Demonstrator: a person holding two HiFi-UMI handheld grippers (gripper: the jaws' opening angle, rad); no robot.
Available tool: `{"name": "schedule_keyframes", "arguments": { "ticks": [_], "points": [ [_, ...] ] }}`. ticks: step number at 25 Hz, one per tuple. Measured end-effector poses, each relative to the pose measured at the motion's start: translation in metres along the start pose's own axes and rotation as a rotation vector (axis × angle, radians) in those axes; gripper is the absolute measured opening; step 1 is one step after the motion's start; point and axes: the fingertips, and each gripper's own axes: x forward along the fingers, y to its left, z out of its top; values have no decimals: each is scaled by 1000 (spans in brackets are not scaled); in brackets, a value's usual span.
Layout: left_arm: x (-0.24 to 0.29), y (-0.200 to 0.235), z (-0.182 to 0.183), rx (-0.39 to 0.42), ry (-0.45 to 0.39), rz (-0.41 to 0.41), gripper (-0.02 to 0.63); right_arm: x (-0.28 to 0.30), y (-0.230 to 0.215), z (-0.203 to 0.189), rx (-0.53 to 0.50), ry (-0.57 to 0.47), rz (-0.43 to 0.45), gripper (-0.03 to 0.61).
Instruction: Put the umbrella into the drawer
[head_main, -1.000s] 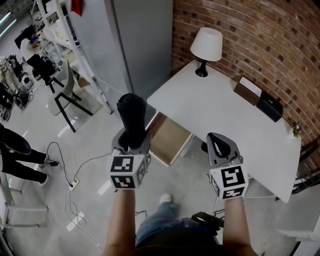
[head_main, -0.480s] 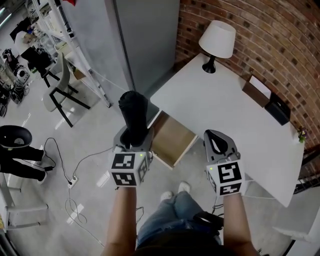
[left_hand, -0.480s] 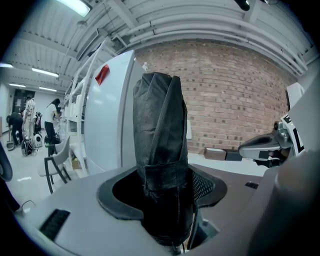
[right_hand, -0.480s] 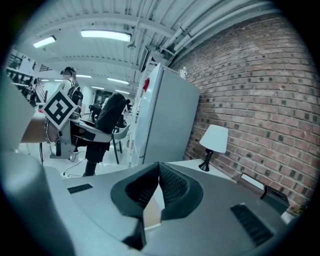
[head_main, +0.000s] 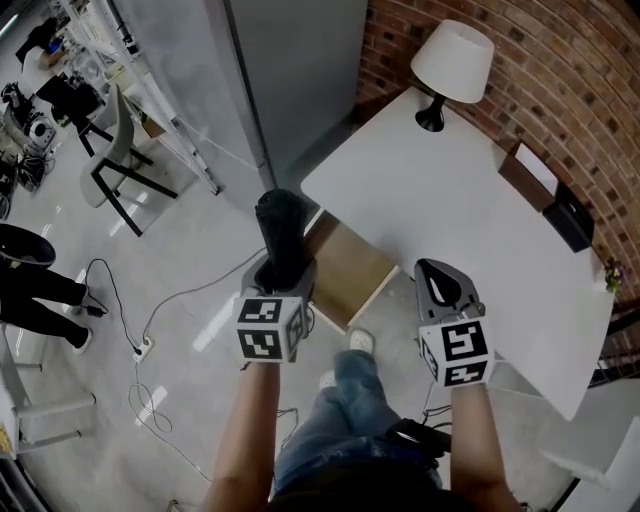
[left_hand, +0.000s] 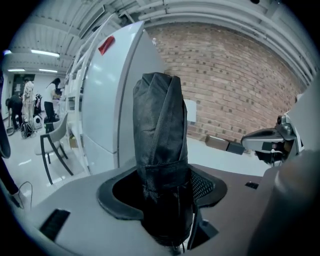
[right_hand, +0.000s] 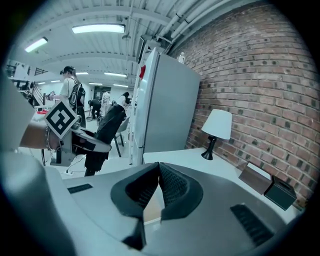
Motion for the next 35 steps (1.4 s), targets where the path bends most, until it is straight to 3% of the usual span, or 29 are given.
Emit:
{"name": "schedule_keyframes", "arguments": {
  "ticks": [16, 24, 35],
  "points": [
    [111, 0, -95, -217, 277, -13, 253, 55, -39, -41, 23, 96, 57, 0],
    [150, 3, -134, -347, 381, 27, 253, 88, -56, -52, 48, 122, 90, 0],
    [184, 11, -187, -451, 503, 44, 253, 125, -57, -72, 49, 153, 134, 0]
  ]
}}
